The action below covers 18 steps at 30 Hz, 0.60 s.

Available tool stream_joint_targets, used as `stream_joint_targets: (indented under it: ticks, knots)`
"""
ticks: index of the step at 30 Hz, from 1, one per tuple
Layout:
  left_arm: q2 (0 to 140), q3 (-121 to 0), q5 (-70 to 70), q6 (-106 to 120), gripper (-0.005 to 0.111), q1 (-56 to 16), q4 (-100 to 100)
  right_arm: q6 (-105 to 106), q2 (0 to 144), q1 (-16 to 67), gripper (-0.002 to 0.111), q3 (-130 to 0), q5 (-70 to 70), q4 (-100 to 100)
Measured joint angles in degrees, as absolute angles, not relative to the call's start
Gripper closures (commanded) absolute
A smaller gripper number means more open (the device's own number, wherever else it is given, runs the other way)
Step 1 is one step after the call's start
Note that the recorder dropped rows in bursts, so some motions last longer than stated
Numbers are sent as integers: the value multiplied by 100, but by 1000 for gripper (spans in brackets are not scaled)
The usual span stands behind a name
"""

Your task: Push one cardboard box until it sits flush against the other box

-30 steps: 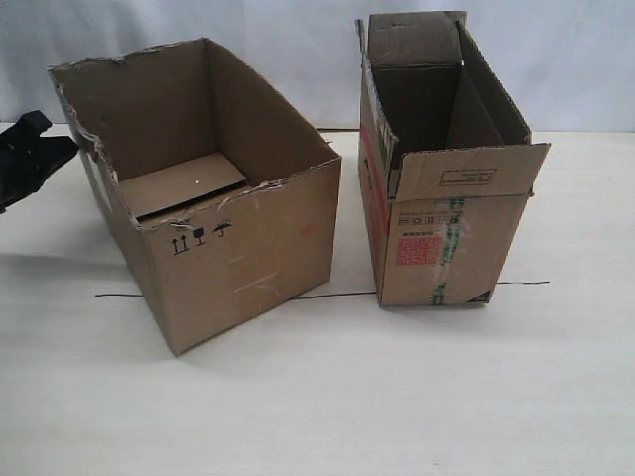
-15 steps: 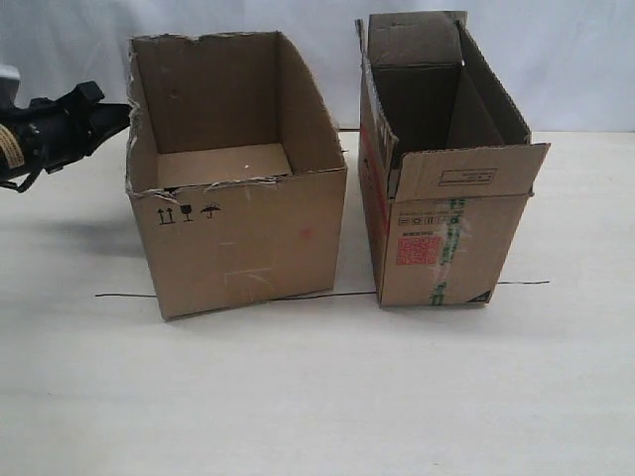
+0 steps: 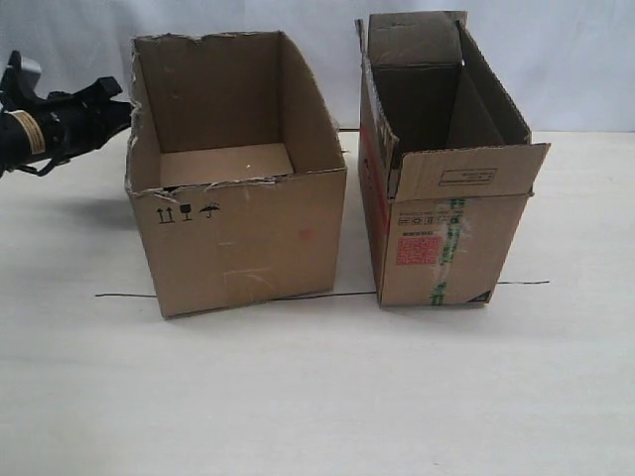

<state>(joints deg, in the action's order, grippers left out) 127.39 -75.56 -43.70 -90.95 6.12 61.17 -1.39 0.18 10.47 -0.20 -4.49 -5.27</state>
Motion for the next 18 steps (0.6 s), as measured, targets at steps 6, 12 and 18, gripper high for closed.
stream_joint_targets:
  ticks: [6,12,18]
  knots:
    - [12861,-7569,-4426,-9130,107,255,5975,-139,18,1047,103,-20,-449,-527]
    - [12861,-7569,-4467,-9130,107,-3,5669,-139,18,1047,103,-20,-449,-527]
    - [12861,-7569,-4350,-9130,107,-150,5378,-139,18,1047,103,-20,-449,-527]
